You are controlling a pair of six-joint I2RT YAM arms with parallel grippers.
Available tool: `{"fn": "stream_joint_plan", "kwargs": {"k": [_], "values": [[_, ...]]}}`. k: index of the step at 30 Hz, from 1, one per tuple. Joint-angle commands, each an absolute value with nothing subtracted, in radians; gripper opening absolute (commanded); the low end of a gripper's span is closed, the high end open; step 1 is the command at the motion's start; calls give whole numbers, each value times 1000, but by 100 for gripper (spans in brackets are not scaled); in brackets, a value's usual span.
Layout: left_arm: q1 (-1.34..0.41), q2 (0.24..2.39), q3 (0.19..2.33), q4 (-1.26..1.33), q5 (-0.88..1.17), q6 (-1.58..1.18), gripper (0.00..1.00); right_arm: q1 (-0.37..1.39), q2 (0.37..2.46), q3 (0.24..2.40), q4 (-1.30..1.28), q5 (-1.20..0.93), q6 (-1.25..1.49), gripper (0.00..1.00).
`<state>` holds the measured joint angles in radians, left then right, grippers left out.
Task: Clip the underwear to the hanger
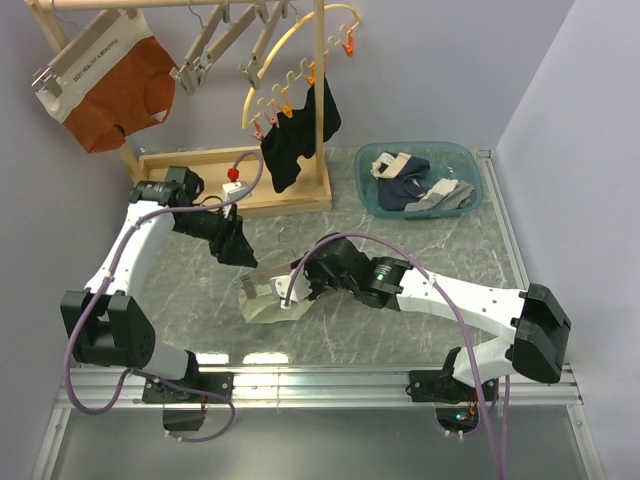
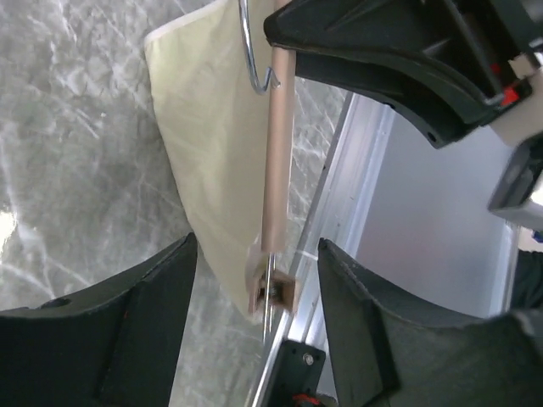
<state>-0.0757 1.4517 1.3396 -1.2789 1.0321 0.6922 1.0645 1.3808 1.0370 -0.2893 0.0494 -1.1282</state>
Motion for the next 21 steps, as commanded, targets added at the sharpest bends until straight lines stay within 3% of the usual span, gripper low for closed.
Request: {"fn": "stream_joint_plan", "kwargs": {"k": [1,5,15,21], "values": [[-110,1401,1295,-1209,1027,649,63,1080,1341,1042,-198,87,-1195,0],[-163,1339,1234,-1074,942,508,58,1092,1333,1040,-184,92,-1207,0],[-232,1333,1210,-1040,876,477,41,1106,1327,1046,-175,104,-1216,0],[-256,1316,1195,-1055,870,489,42,1104,1331,1054,-173,109,-1218,0]]}}
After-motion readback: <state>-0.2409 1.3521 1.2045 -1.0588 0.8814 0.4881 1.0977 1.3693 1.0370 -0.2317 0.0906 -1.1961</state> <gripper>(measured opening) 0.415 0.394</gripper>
